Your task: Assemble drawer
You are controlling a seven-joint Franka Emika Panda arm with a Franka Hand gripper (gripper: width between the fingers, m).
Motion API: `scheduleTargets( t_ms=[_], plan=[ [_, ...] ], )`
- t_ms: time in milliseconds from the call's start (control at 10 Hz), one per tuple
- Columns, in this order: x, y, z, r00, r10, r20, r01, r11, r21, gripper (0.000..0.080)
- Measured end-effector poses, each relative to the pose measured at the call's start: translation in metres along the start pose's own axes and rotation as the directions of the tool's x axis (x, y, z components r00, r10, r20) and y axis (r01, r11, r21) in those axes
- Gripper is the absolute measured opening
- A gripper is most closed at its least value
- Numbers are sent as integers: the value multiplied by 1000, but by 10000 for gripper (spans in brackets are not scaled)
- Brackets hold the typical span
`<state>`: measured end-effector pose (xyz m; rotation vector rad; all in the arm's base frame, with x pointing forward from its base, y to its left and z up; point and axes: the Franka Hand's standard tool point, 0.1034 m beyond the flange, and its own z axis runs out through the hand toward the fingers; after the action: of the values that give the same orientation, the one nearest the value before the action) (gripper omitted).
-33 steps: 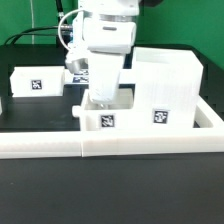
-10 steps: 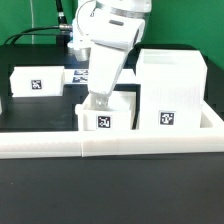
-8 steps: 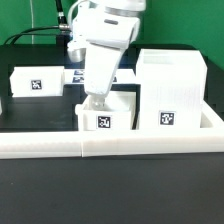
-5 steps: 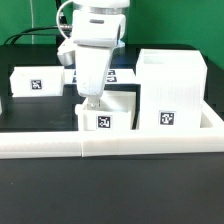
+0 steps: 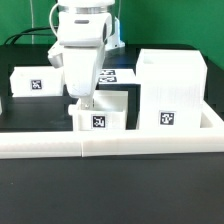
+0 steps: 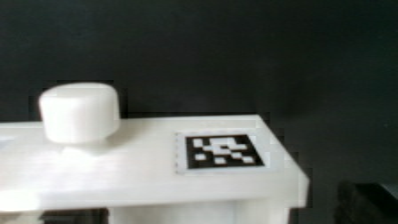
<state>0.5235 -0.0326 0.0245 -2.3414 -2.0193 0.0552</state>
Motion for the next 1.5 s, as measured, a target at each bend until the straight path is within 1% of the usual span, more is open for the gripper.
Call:
scheduleTargets(
  t_ms=[200, 400, 600, 700, 800, 900, 1000, 1100, 1200, 1300, 1500],
  plan=[
    [2, -2, 3, 1000, -19, -2, 19, 1000, 5, 649],
    [1, -5, 11, 999, -42, -3, 42, 999, 14, 649],
    [0, -6, 15, 999, -38, -4, 38, 999, 15, 649],
    [0, -6, 15, 999, -37, -3, 37, 999, 15, 540],
    [0, -6, 15, 999, -37, -3, 37, 999, 15, 407],
    [0, -6, 15, 999, -37, -3, 37, 999, 15, 407],
    [-1, -6, 15, 999, -37, -3, 37, 999, 15, 207],
    [-1, -6, 15, 999, -37, -3, 37, 999, 15, 79],
    [-1, -5, 14, 999, -36, -3, 36, 999, 10, 79],
    [-1, -4, 14, 999, -36, -4, 36, 999, 7, 46],
    [-1, -4, 14, 999, -36, -4, 36, 999, 5, 46]
  ],
)
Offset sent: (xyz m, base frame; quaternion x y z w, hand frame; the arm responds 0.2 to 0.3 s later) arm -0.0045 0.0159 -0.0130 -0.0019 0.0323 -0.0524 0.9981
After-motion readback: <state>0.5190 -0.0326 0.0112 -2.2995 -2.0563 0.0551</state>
